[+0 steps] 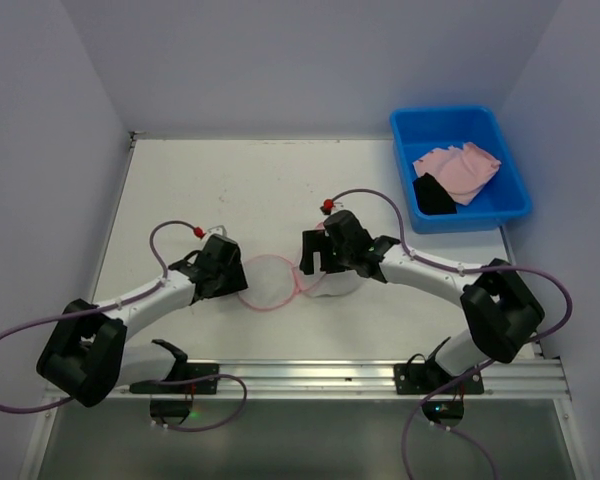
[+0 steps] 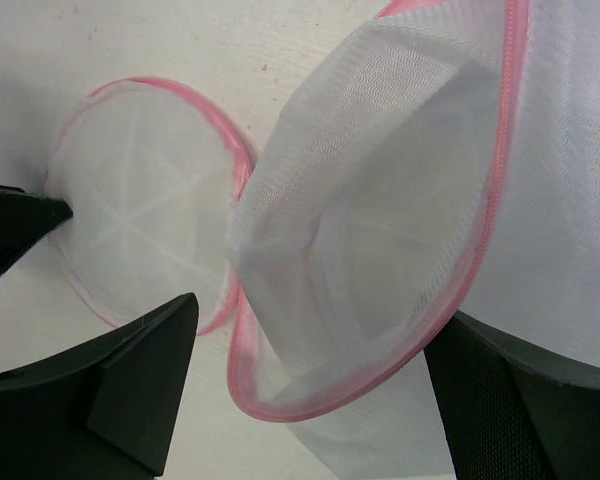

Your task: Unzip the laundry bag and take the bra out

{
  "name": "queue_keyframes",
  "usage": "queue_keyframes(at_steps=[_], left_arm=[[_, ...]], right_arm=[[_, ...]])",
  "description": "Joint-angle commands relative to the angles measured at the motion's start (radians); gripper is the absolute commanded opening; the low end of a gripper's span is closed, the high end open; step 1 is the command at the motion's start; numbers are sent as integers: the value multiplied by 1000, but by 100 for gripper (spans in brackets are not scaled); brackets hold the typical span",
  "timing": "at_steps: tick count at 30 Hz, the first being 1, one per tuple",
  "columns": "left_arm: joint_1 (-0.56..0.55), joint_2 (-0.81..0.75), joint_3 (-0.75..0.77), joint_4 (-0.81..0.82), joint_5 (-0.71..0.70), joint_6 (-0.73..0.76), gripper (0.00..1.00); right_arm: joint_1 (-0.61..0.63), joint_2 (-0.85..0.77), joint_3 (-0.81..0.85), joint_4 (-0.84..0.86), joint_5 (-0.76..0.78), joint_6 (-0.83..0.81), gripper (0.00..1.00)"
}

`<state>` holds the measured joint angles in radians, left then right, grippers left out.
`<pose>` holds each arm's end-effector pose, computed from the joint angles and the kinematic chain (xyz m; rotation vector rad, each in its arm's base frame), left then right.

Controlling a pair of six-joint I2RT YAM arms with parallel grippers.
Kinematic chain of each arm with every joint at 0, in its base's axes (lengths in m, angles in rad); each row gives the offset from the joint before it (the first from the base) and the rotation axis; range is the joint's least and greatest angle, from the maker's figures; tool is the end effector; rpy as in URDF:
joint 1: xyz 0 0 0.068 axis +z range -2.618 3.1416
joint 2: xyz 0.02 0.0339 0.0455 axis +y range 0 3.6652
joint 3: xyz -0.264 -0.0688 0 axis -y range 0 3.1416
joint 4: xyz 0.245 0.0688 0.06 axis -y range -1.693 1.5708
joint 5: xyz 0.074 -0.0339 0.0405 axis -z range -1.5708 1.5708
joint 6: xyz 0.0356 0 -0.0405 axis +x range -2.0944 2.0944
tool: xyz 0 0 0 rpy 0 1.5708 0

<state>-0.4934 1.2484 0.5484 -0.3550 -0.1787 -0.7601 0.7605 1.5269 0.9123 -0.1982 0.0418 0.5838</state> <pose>0.1934 -0.0968 0.1571 -0.4087 2.5822 -0.2147 0.2318 0.2185 0.2054 -0.1970 2.4559 0.5706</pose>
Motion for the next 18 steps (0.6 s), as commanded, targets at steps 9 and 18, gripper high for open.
queue_keyframes(at_steps=[9,18], left_arm=[[19,123,-28,102,36,-58,19],[42,45,106,-54,-97,10,0]], right_arm=[[0,-53,-33,74,-34,-4,91],[-59,-246,-38,-7,13,-61,92]])
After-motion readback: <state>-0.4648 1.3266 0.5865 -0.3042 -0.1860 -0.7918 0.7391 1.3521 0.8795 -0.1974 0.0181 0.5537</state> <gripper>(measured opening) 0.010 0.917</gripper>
